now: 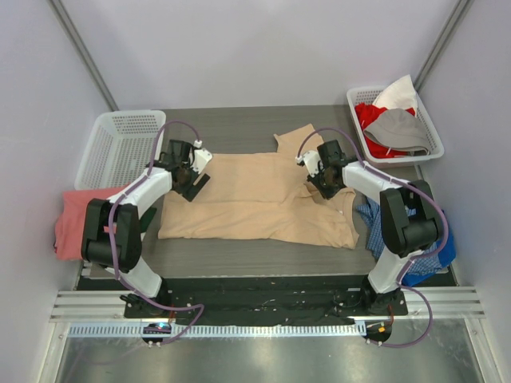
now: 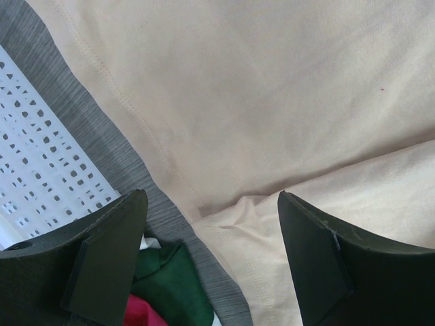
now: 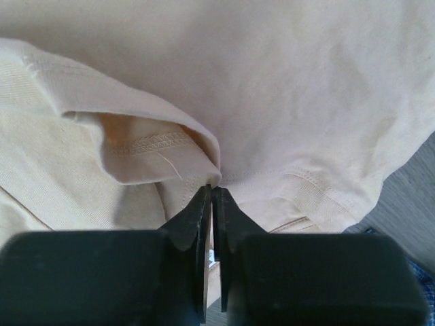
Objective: Fold and stack the t-shirts
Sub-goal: Fold the flattened tshirt in 1/3 of the way
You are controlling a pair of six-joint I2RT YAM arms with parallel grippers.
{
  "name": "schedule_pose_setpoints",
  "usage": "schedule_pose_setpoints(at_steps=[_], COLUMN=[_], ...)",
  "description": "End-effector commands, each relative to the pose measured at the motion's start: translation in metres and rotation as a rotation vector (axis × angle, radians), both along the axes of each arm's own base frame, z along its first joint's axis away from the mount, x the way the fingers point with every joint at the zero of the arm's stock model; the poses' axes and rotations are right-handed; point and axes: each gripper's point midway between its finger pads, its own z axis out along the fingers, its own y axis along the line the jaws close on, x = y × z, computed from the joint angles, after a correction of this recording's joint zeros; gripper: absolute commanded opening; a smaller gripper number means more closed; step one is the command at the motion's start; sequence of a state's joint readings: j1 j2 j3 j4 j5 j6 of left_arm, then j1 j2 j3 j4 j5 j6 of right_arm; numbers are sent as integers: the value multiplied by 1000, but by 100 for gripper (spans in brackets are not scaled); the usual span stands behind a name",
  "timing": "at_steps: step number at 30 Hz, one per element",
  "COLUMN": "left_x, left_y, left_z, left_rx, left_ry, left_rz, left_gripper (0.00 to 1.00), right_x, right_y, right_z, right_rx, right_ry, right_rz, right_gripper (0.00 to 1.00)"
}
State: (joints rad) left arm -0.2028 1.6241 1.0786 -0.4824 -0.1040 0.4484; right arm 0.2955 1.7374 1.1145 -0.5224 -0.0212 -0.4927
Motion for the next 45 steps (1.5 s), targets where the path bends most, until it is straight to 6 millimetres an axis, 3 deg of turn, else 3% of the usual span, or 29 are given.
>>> schedule_pose_setpoints(at_steps=[1, 8, 19, 45], left_x=[7, 7, 8, 10], left_y=[-3, -3, -3, -1], left_z=[3, 4, 3, 1], left_rx=[-12, -12, -13, 1], left_ry=[-33, -36, -39, -39], left_rz=[2, 2, 5, -3], left_gripper=[83, 83, 83, 83], right_x=[3, 5, 35, 66], right_y=[1, -1, -18, 4], right_z=[-2, 2, 51, 58], right_rx=[15, 1, -89, -86], right_ry=[-1, -15, -149, -166], right_rz=[-1, -8, -73, -50], right_gripper=[3, 1, 1, 1])
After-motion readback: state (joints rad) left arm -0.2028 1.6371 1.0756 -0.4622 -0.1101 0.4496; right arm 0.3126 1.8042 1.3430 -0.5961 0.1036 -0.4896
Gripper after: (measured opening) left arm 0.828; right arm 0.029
